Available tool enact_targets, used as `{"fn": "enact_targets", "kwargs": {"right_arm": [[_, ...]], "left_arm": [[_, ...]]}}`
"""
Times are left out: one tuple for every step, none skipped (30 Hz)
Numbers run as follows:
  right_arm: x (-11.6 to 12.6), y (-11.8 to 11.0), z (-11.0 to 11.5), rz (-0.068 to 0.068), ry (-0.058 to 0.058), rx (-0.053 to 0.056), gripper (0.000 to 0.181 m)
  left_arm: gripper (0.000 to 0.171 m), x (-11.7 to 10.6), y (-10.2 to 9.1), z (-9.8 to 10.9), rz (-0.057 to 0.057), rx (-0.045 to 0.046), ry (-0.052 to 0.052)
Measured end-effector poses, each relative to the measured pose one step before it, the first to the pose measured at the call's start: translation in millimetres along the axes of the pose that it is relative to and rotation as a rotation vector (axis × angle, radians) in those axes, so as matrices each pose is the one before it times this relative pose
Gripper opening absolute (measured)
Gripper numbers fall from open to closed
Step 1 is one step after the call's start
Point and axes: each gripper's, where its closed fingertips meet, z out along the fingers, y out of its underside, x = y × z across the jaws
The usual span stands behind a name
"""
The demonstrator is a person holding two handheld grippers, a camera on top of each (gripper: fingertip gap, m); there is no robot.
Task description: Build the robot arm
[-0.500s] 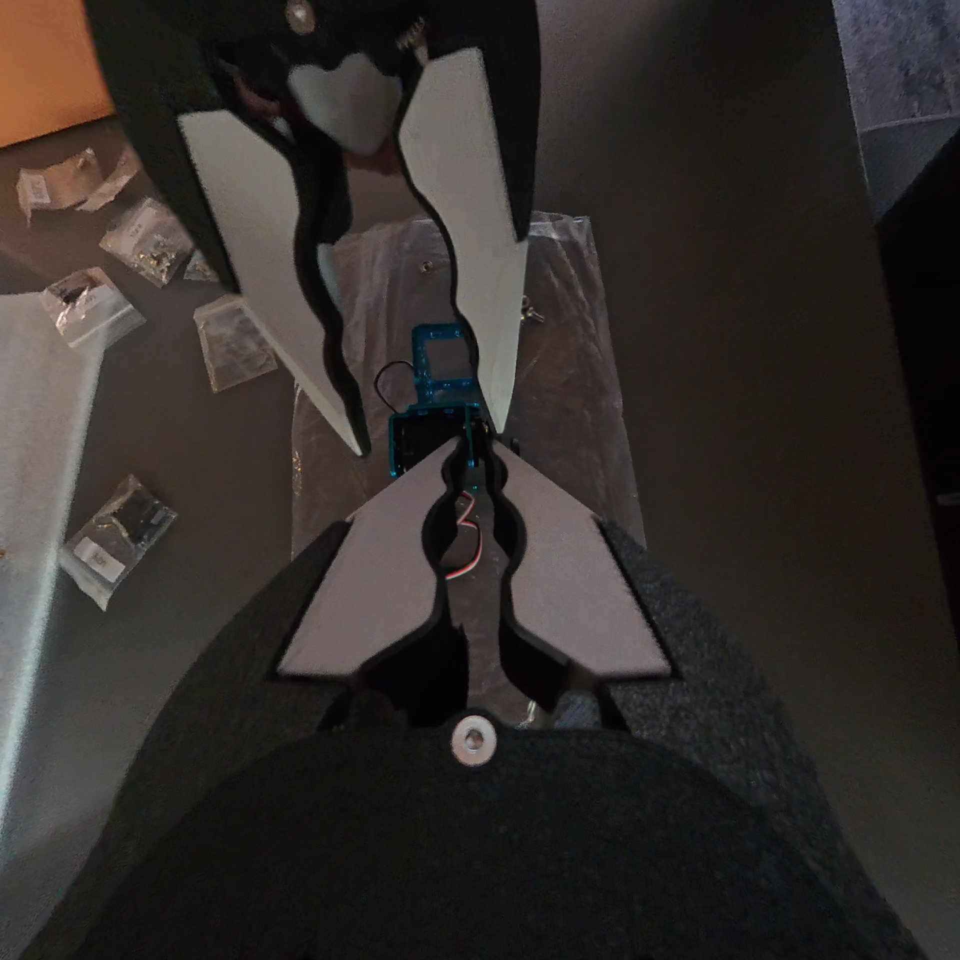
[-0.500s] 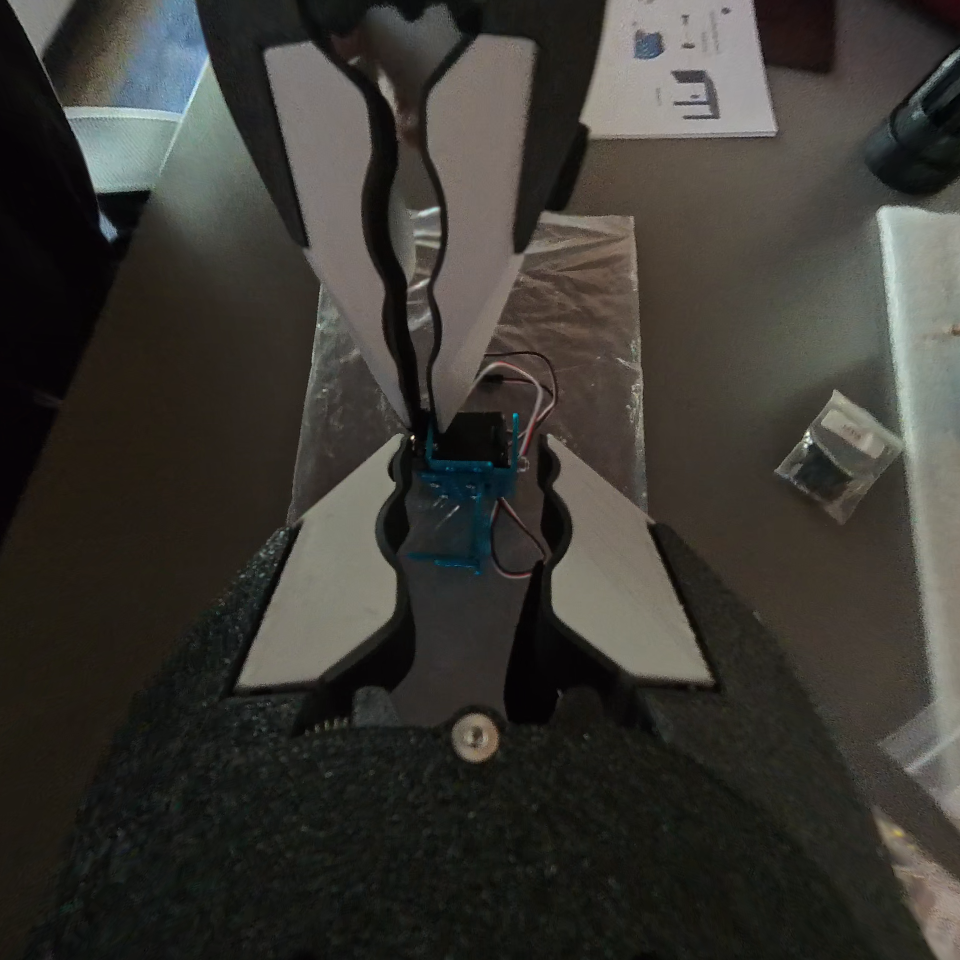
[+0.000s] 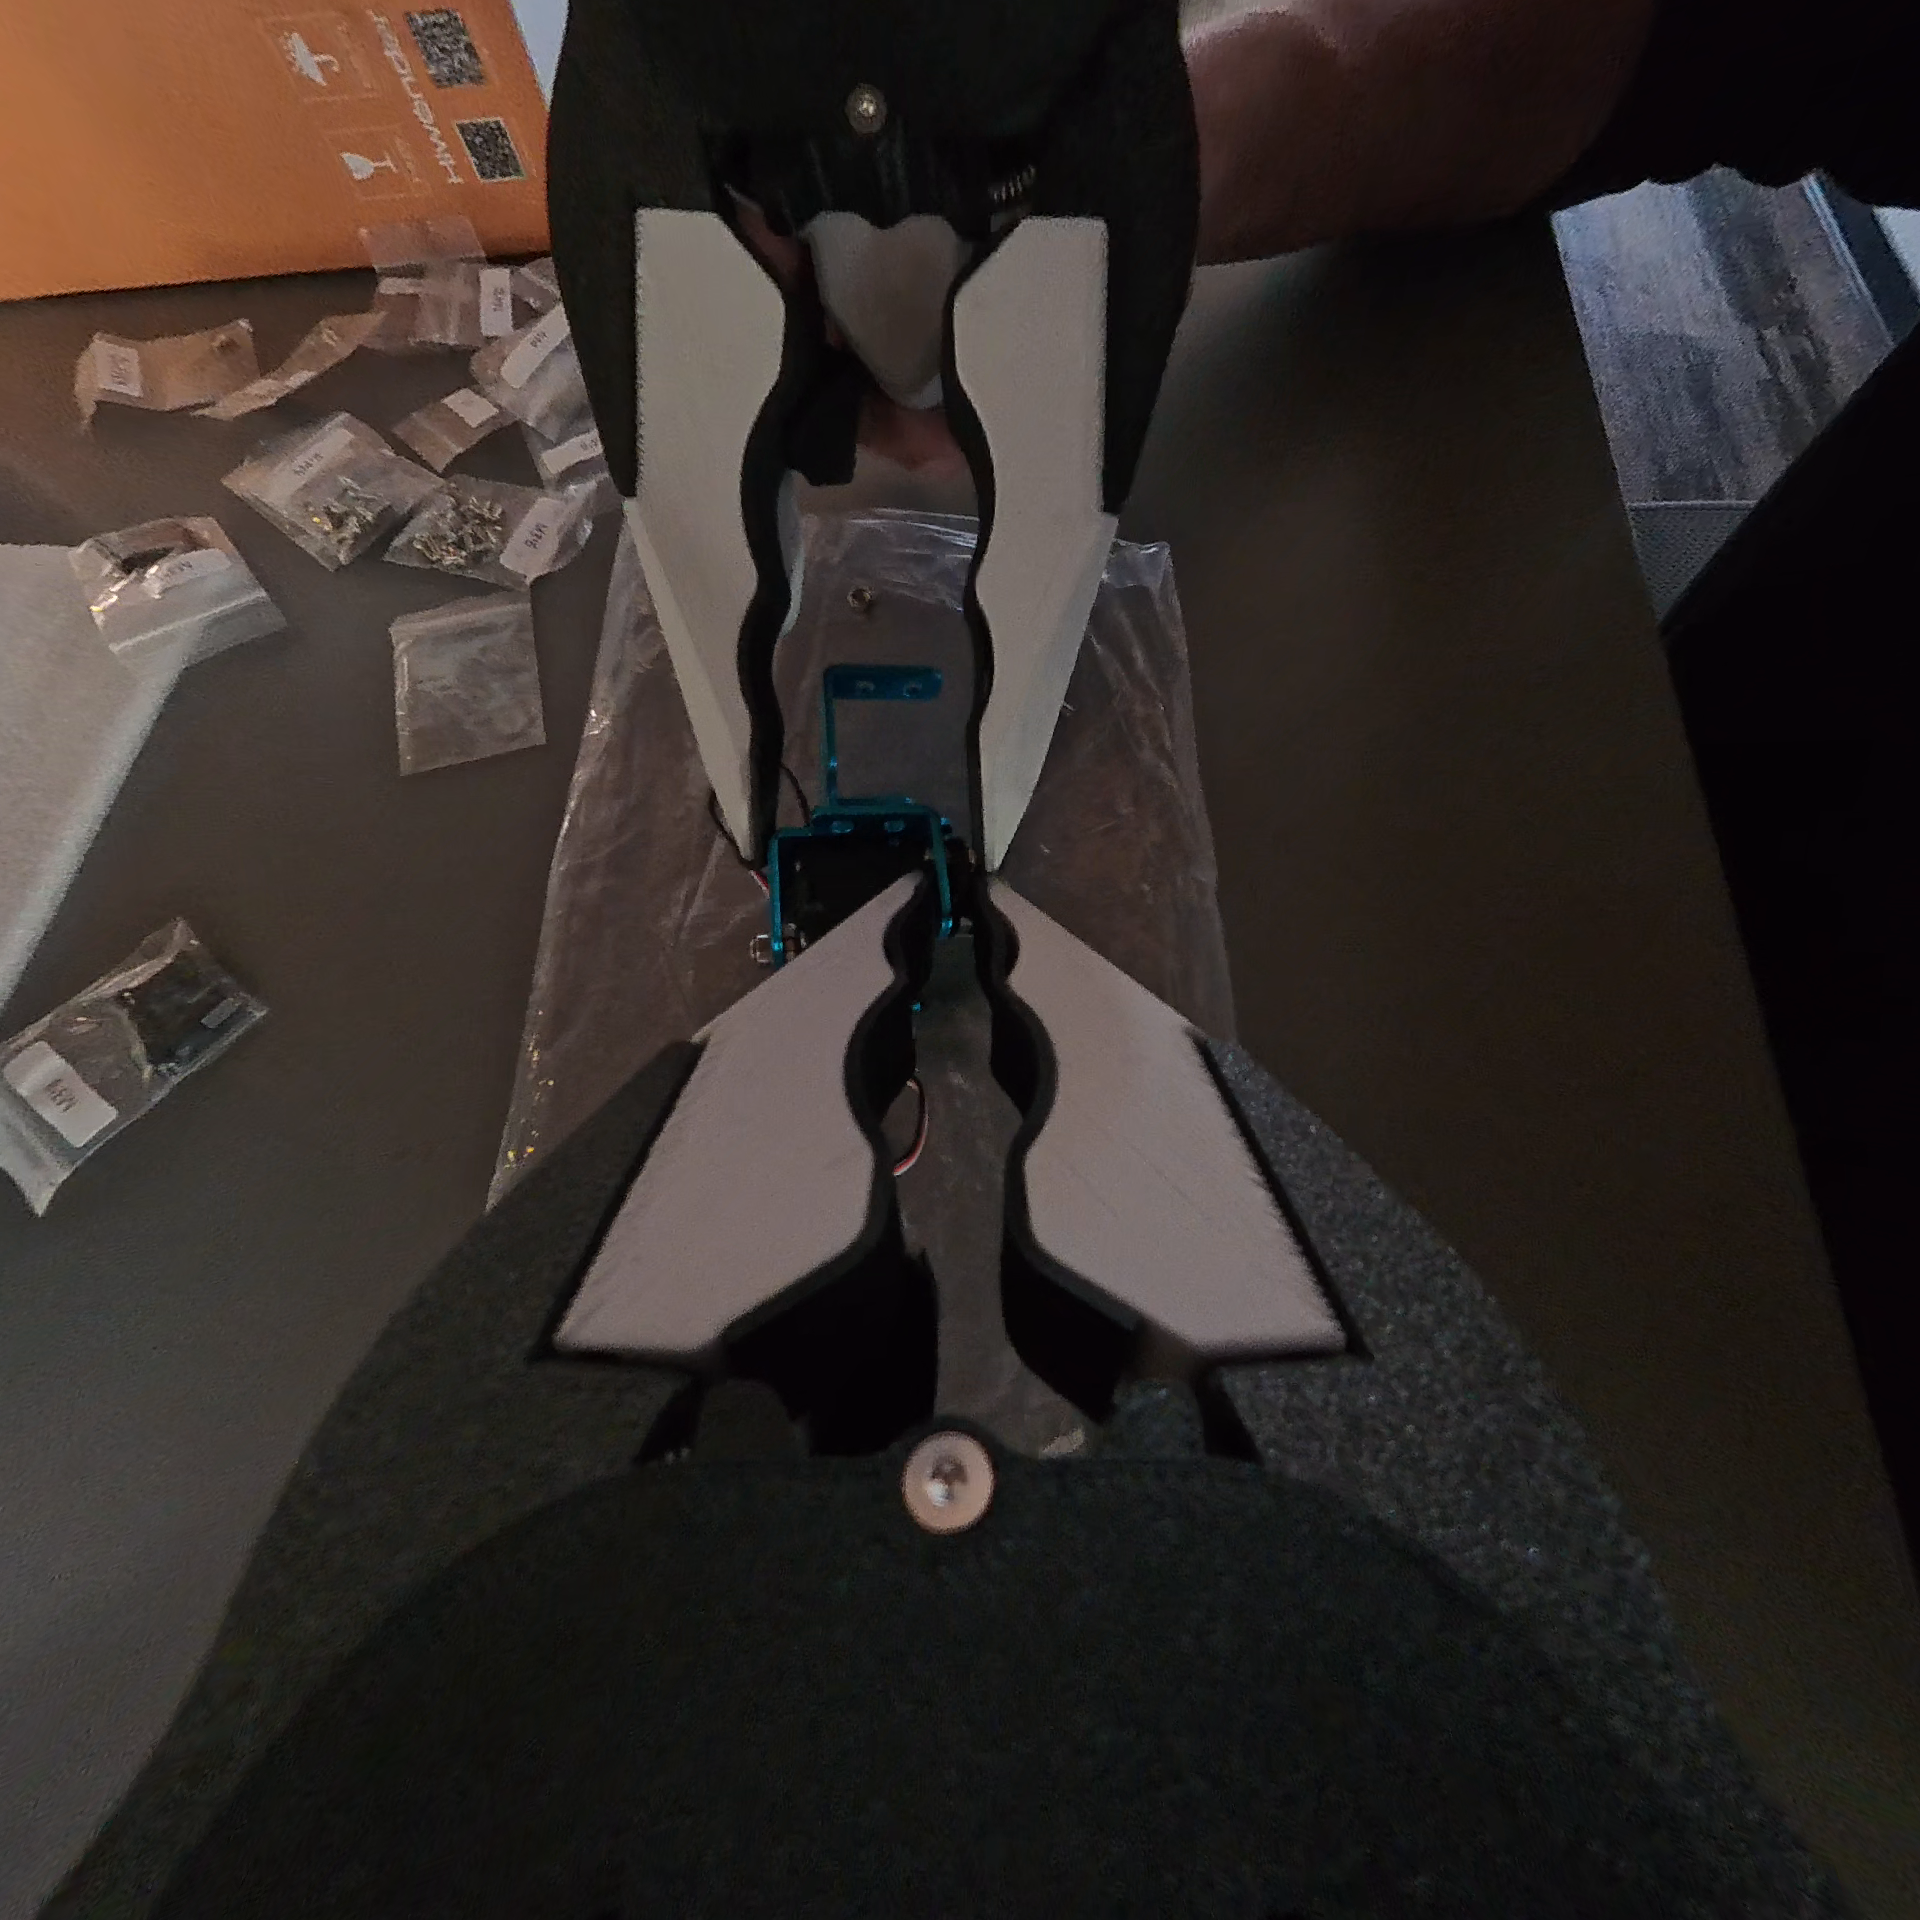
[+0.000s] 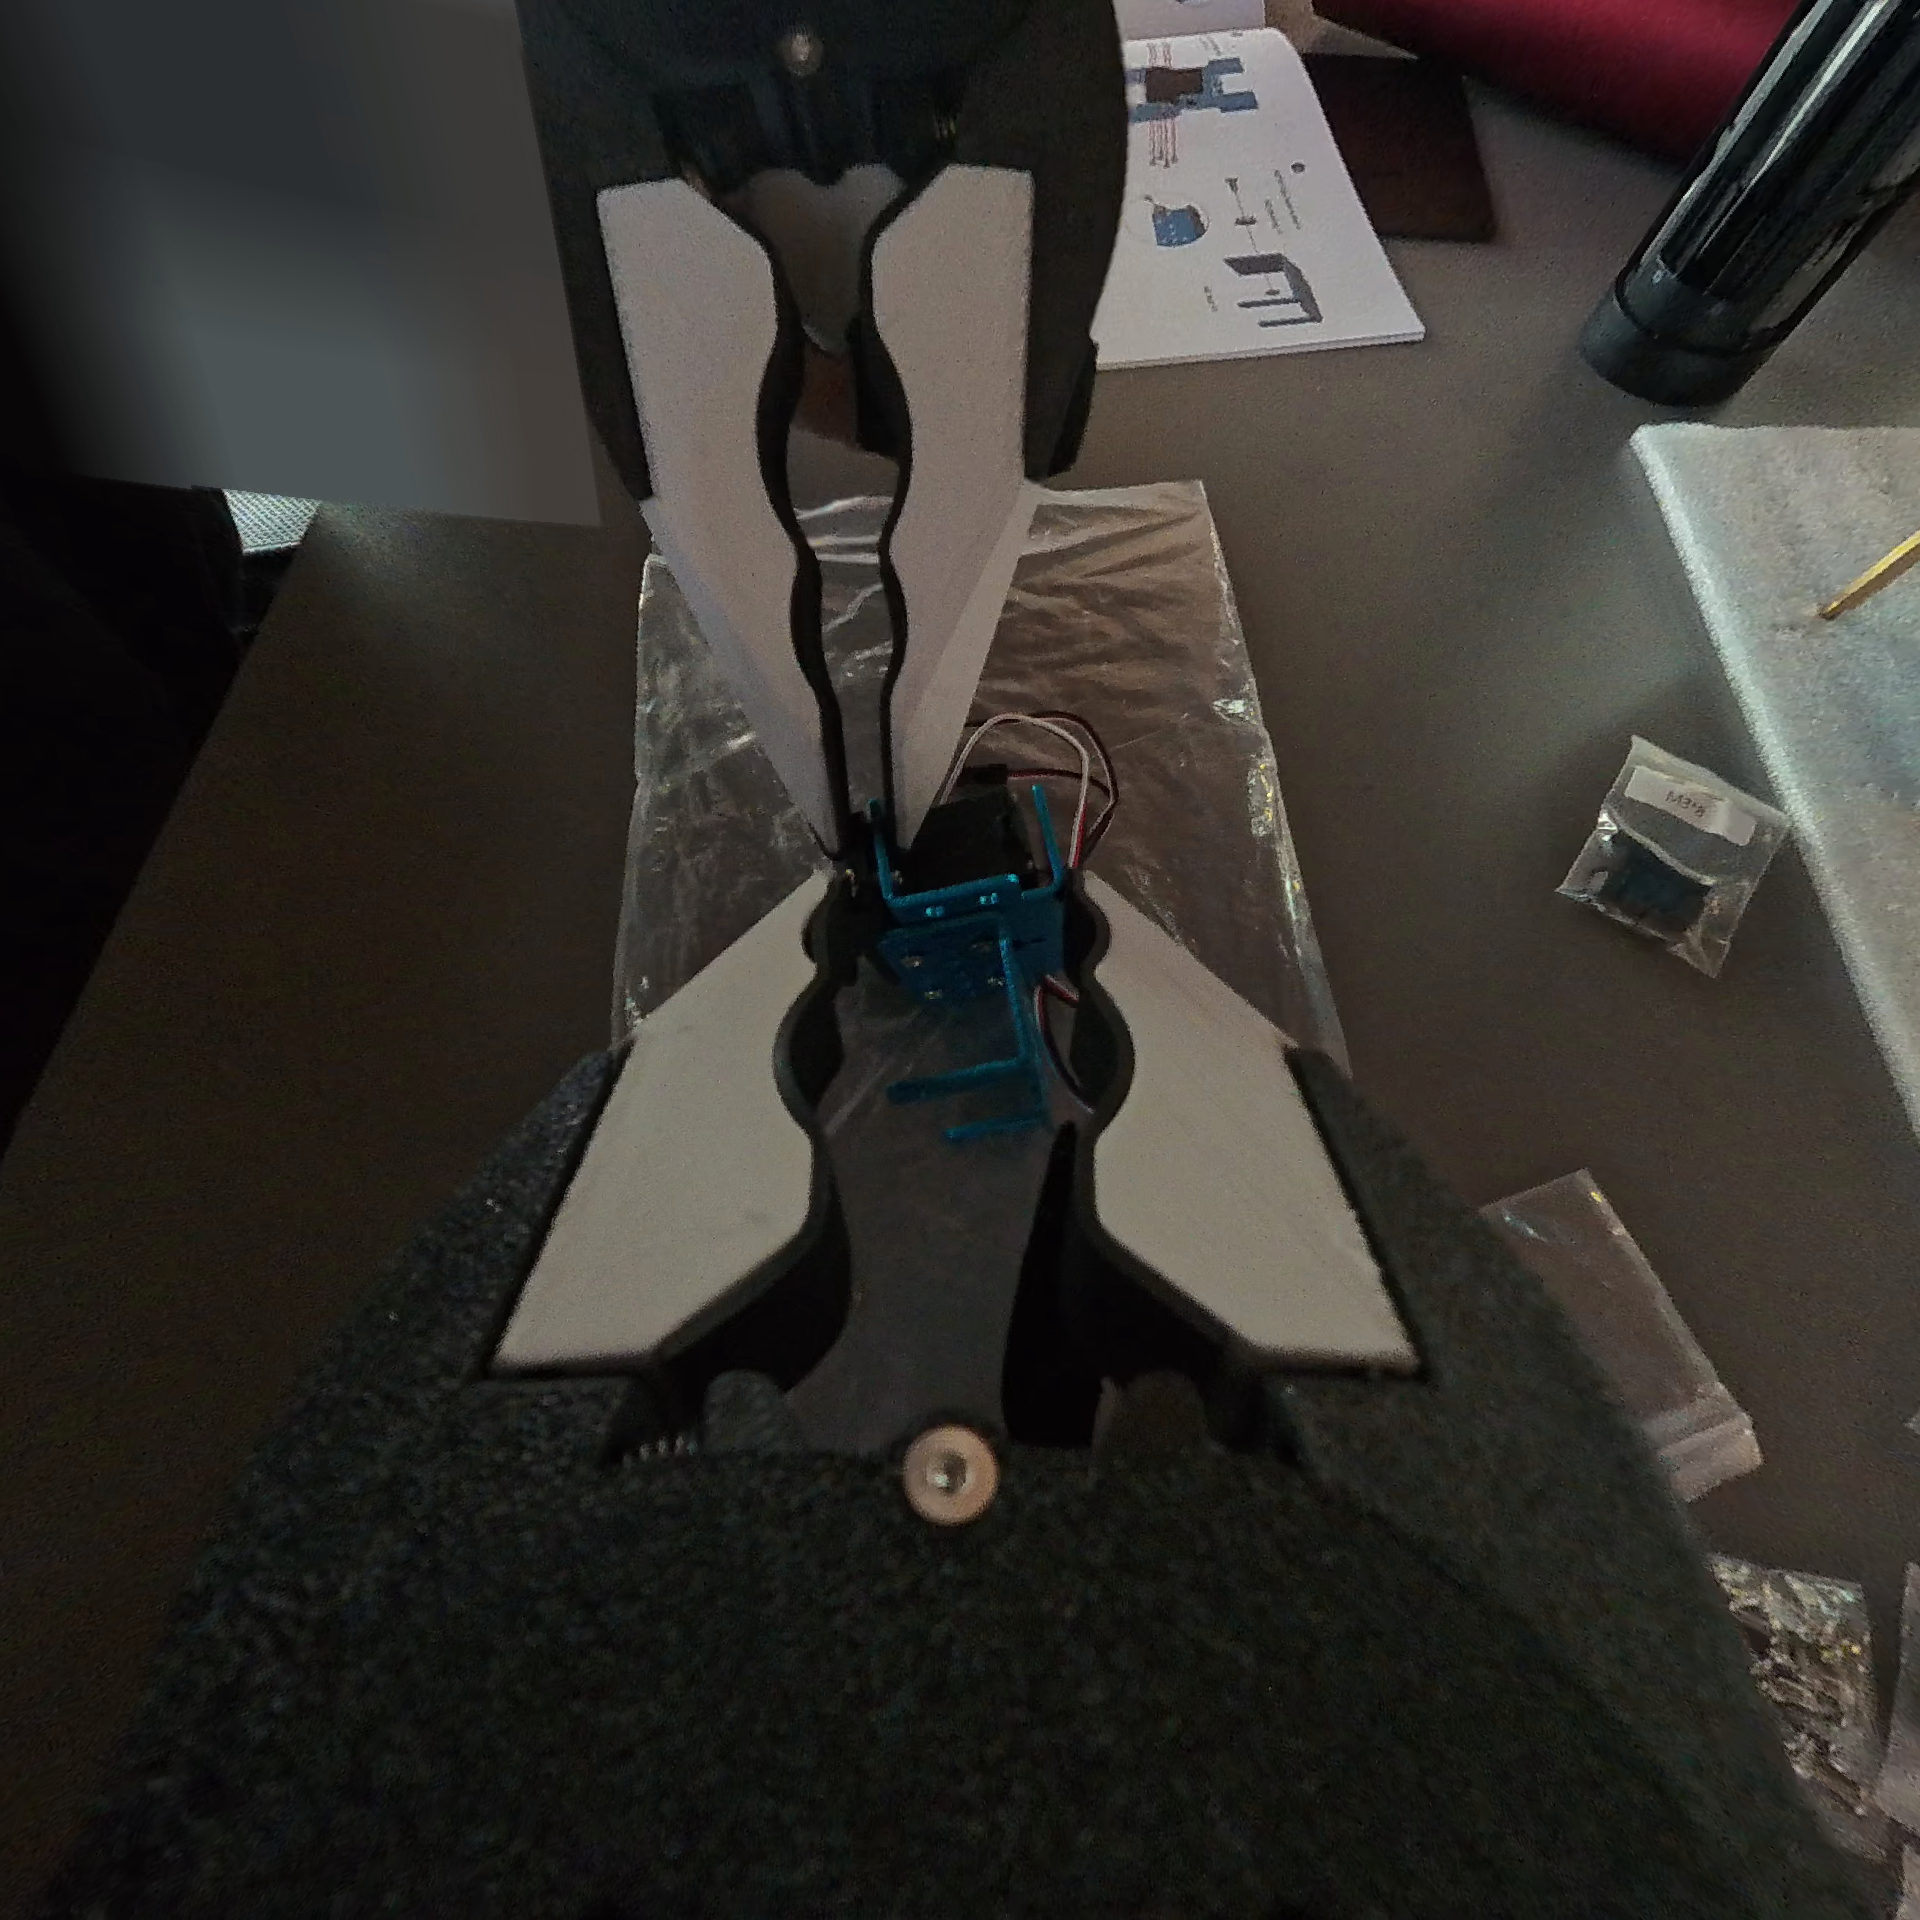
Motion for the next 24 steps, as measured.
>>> {"fn": "enact_targets", "kwargs": {"right_arm": [[0.06,-0.12,0.21,-0.0120,-0.0023,0.0049,0.039],[0.86,-0.18,0.38,-0.0113,0.0039,0.0003,0.041],[4.47,-1.23,-0.54,-0.0149,0.0359,0.0025,0.040],[4.08,-2.86,-1.66,-0.0504,0.0514,0.0139,0.038],[1.81,-2.65,-0.98,-0.0759,0.0507,0.0125,0.040],[-2.30,-1.46,-0.22,-0.0707,0.0276,0.0019,0.037],[-4.52,-0.93,-0.16,-0.0455,0.0012,-0.0075,0.029],[-2.75,-0.63,0.27,-0.0243,-0.0009,-0.0117,0.023],[-2.79,-0.31,0.90,-0.0056,-0.0160,-0.0037,0.020],[-0.17,0.22,0.80,0.0348,-0.0238,-0.0020,0.020],[0.65,0.06,0.32,0.0637,-0.0378,0.0013,0.022],[0.39,0.11,-0.08,0.0607,-0.0418,0.0018,0.028],[2.23,0.53,0.11,0.0465,-0.0208,0.0030,0.037],[1.36,0.62,0.53,0.0294,-0.0160,0.0105,0.041],[-1.54,0.68,0.98,0.0244,-0.0272,0.0112,0.038],[-2.92,0.14,1.27,0.0295,-0.0321,0.0122,0.031],[0.99,-0.27,0.19,0.0010,0.0046,0.0015,0.032],[0.82,-0.50,0.19,-0.0460,0.0276,-0.0027,0.032],[0.33,-0.34,0.06,-0.0266,0.0182,-0.0077,0.030],[-0.07,0.24,-0.13,0.0169,-0.0069,-0.0126,0.030],[-0.31,0.22,0.02,0.0200,-0.0135,-0.0033,0.031],[0.01,-0.03,-0.06,0.0025,-0.0046,0.0051,0.031],[-0.23,-0.03,-0.03,0.0085,-0.0076,0.0010,0.031],[-0.11,-0.04,-0.06,0.0077,-0.0075,-0.0040,0.030]], "left_arm": [[0.006,-0.21,0.19,-0.33,0.0137,0.00094,-0.0133],[0.006,-1.35,0.20,-0.35,0.0215,-0.00075,-0.0244],[0.006,-3.12,0.15,-0.44,0.0182,0.00074,-0.0328],[0.006,-2.67,0.14,-0.65,-0.0015,0.00238,-0.0182],[0.006,-0.53,0.10,-0.53,-0.0215,0.00560,0.0068],[0.005,0.47,-0.02,-0.29,-0.0285,0.01134,0.0188],[0.005,-0.01,-0.38,-0.13,-0.0269,0.01467,0.0176],[0.005,-0.16,-0.14,-0.12,-0.0254,0.01258,0.0167],[0.005,0.34,0.08,-0.52,-0.0194,0.00764,0.0180],[0.005,0.06,0.22,-0.65,-0.0094,0.00554,0.0118],[0.005,1.13,-0.09,-0.43,-0.0071,0.00508,0.0134],[0.005,2.42,-0.30,-0.15,-0.0147,0.00363,0.0196],[0.005,1.80,-0.14,-0.06,-0.0147,0.00291,0.0123],[0.005,0.18,0.30,-0.25,-0.0066,0.00272,0.0007],[0.005,-0.58,0.49,-0.47,-0.0061,0.00165,-0.0021],[0.005,-0.84,0.39,-0.62,-0.0108,0.00264,-0.0019],[0.005,-1.01,0.02,-0.48,-0.0123,0.00430,-0.0044],[0.005,-0.67,0.11,-0.26,-0.0082,0.00335,-0.0061],[0.005,-0.20,0.13,0.04,-0.0042,0.00252,-0.0058],[0.005,-0.27,-0.27,0.26,0.0006,0.00286,-0.0093],[0.005,-0.43,-0.08,0.22,0.0109,0.00120,-0.0119],[0.005,0.04,0.03,0.09,0.0179,-0.00124,-0.0085],[0.005,0.29,0.20,0.00,0.0192,-0.00165,-0.0072],[0.005,0.24,0.10,-0.11,0.0123,-0.00129,-0.0045]]}}
